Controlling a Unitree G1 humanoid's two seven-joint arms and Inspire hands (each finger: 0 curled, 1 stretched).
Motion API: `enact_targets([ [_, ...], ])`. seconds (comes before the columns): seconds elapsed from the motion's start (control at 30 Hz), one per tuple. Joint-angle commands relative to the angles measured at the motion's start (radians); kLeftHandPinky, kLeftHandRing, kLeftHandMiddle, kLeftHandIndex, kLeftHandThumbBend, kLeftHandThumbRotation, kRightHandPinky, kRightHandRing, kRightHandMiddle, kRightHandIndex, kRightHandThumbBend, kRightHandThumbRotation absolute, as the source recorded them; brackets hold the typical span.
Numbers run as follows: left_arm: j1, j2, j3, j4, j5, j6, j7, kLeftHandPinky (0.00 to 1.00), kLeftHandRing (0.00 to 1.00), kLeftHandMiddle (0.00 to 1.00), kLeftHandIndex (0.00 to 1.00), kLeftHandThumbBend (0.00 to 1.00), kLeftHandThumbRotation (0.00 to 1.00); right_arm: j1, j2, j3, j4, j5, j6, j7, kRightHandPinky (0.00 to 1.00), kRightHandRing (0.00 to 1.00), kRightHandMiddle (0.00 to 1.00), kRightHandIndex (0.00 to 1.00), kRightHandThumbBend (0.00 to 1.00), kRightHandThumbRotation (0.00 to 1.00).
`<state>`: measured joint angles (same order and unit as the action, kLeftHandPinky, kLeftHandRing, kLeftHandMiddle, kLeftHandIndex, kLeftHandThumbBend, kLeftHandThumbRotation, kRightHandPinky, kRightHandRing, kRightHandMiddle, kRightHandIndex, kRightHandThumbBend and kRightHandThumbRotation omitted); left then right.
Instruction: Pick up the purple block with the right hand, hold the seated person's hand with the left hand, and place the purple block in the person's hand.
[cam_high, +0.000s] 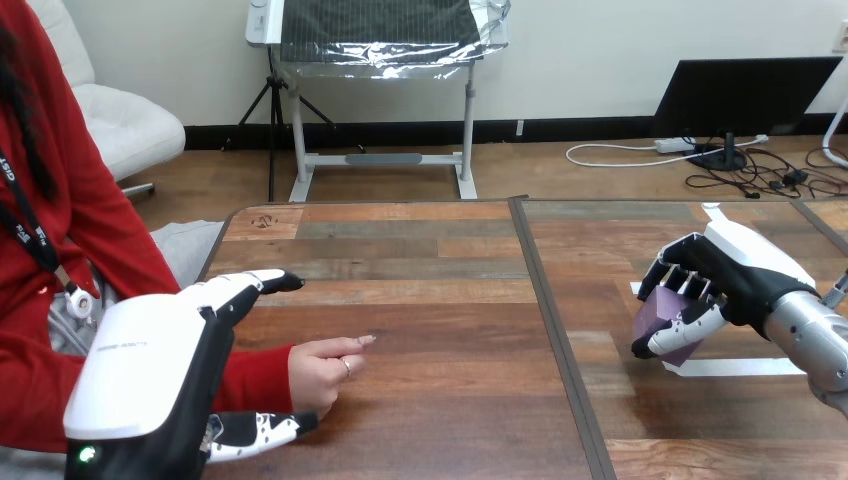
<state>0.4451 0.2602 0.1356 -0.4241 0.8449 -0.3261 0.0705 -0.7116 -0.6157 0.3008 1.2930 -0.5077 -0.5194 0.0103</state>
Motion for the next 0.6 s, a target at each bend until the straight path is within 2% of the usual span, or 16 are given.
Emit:
enact_targets([
  [0.0,-0.068,0.022,-0.009,0.010,0.018,0.020,0.028,0.60,0.71,0.74,0.73,1.00,0.11,-0.096,0.004,-0.008,-0.035,0.003,-0.014,-0.022,0.42,0.44,0.50,0.50,0.82,0.00],
  [0.57,-0.118,0.055,-0.033,0.077,0.033,0.060,0.021,0.61,0.72,0.75,0.73,1.00,0.11,-0.104,0.007,-0.001,-0.034,-0.005,0.001,-0.019,0.41,0.44,0.50,0.50,0.81,0.00],
])
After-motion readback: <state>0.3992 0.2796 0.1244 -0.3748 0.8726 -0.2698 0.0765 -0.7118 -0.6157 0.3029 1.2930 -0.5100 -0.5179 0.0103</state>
